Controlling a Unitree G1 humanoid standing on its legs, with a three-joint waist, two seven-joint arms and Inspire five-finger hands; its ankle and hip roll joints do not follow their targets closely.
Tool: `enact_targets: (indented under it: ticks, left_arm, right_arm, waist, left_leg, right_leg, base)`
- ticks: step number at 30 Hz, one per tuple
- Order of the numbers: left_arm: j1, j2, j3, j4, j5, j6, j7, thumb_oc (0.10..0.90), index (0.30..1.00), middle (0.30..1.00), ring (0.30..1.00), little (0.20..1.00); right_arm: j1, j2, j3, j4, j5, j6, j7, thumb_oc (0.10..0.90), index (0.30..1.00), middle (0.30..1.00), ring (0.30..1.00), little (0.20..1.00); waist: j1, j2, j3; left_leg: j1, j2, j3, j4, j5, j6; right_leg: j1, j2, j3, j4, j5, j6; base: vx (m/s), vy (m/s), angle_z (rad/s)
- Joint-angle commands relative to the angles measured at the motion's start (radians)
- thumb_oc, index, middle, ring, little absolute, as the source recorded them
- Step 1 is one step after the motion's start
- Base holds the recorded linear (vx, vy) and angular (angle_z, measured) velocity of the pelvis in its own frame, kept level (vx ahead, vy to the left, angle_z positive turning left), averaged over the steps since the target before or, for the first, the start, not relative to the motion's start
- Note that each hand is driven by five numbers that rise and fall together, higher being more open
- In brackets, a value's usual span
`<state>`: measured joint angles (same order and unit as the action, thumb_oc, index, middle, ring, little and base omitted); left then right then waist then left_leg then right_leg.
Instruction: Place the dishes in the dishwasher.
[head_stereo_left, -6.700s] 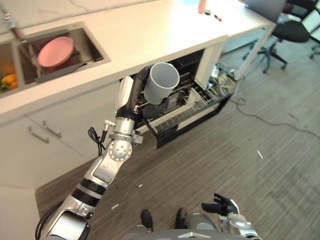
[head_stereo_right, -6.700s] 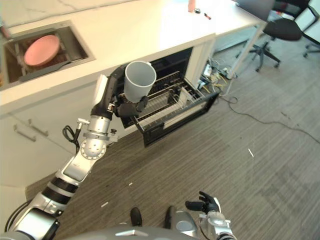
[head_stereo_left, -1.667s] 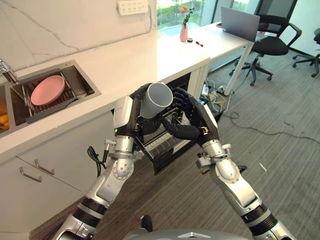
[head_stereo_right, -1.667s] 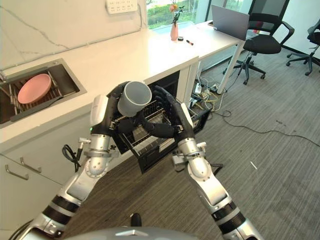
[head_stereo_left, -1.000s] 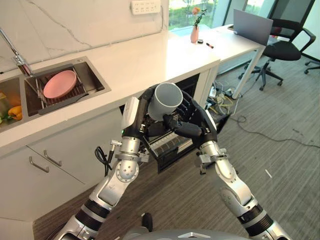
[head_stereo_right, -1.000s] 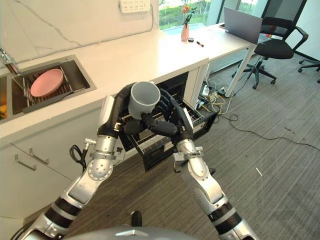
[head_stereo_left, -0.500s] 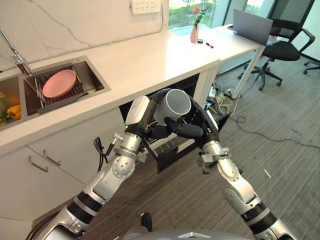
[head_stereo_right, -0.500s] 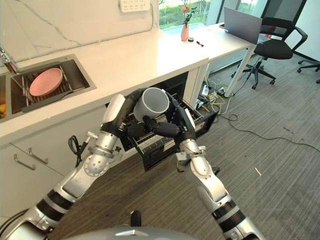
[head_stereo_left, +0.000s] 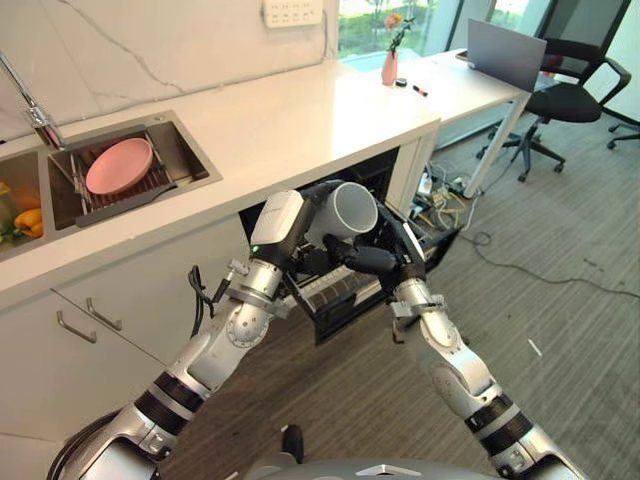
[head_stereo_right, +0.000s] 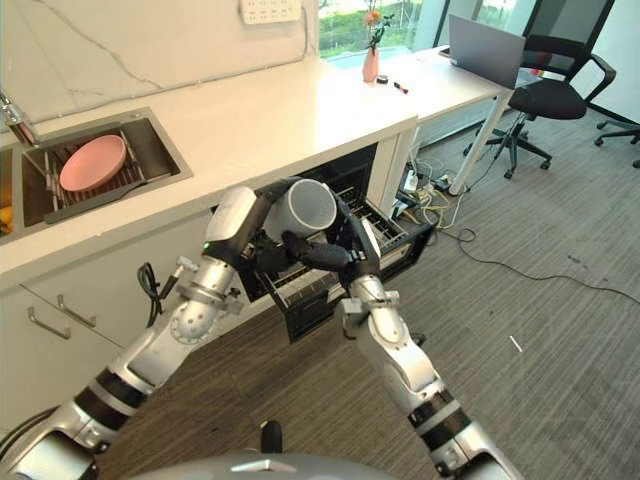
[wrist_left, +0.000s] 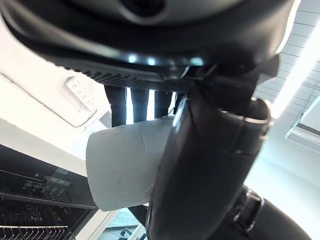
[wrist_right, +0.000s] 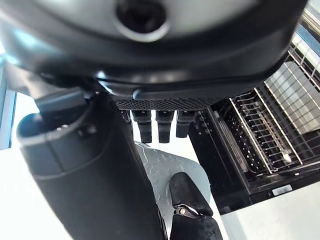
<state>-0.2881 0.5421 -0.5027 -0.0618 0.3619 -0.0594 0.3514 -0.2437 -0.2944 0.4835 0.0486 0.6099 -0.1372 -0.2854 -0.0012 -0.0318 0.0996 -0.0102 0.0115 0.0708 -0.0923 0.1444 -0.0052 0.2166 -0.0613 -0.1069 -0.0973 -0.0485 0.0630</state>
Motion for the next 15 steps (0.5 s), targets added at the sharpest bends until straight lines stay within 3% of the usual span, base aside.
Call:
enact_targets:
  ticks: [1, 7, 10, 11, 14, 15]
  left_arm:
    - [-0.145, -0.106, -0.213, -0.145, -0.011, -0.206, -0.045, 0.400, 0.300, 0.300, 0.300, 0.300]
    - [-0.150, -0.116, -0.236, -0.134, -0.035, -0.199, -0.039, 0.400, 0.300, 0.300, 0.300, 0.300]
    - [-0.151, -0.132, -0.254, -0.105, -0.032, -0.181, -0.021, 0.400, 0.300, 0.300, 0.300, 0.300]
    - [-0.148, -0.147, -0.266, -0.088, -0.029, -0.171, -0.013, 0.400, 0.300, 0.300, 0.300, 0.300]
    - [-0.149, -0.151, -0.272, -0.085, -0.029, -0.171, -0.012, 0.400, 0.300, 0.300, 0.300, 0.300]
    - [-0.149, -0.158, -0.277, -0.078, -0.028, -0.174, -0.007, 0.400, 0.300, 0.300, 0.300, 0.300]
  right_arm:
    - [-0.279, 0.088, -0.007, -0.015, -0.134, -0.100, -0.007, 0.800, 0.900, 0.900, 0.900, 0.900]
    - [-0.323, 0.105, -0.005, 0.049, -0.164, -0.099, -0.062, 0.800, 0.900, 0.900, 0.900, 0.900]
    - [-0.326, 0.163, -0.007, 0.077, -0.152, -0.118, -0.128, 0.800, 0.900, 0.900, 0.900, 0.900]
    - [-0.324, 0.216, 0.001, 0.094, -0.095, -0.137, -0.163, 0.800, 0.900, 0.900, 0.900, 0.900]
    - [-0.326, 0.225, 0.006, 0.098, -0.082, -0.140, -0.166, 0.800, 0.900, 0.900, 0.900, 0.900]
    - [-0.338, 0.232, 0.008, 0.099, -0.092, -0.149, -0.171, 0.400, 0.300, 0.300, 0.300, 0.300]
  waist:
    - [0.021, 0.001, -0.034]
    - [0.028, 0.000, -0.036]
    - [0.032, 0.004, -0.034]
    - [0.037, 0.010, -0.032]
    - [0.038, 0.011, -0.031]
    - [0.043, 0.013, -0.029]
  left_leg:
    - [0.108, 0.101, 0.000, 0.005, -0.131, -0.095]
    - [0.106, 0.102, -0.005, 0.005, -0.128, -0.096]
    - [0.103, 0.101, -0.009, 0.005, -0.127, -0.095]
    - [0.102, 0.101, -0.010, 0.005, -0.125, -0.095]
    - [0.102, 0.100, -0.010, 0.005, -0.125, -0.095]
    - [0.101, 0.100, -0.013, 0.005, -0.124, -0.095]
  right_leg:
    - [-0.047, -0.020, 0.009, 0.010, -0.011, 0.044]
    - [-0.046, -0.018, 0.002, 0.010, -0.011, 0.043]
    - [-0.046, -0.018, -0.002, 0.010, -0.010, 0.042]
    - [-0.048, -0.018, -0.005, 0.010, -0.008, 0.041]
    - [-0.048, -0.019, -0.005, 0.010, -0.008, 0.040]
    - [-0.047, -0.020, -0.008, 0.010, -0.009, 0.040]
  base:
    - [0.00, -0.008, 0.05]
    - [0.00, -0.002, 0.03]
    - [0.00, 0.000, 0.00]
    - [0.00, 0.000, 0.00]
    - [-0.01, 0.003, 0.05]
    - [-0.01, 0.009, 0.10]
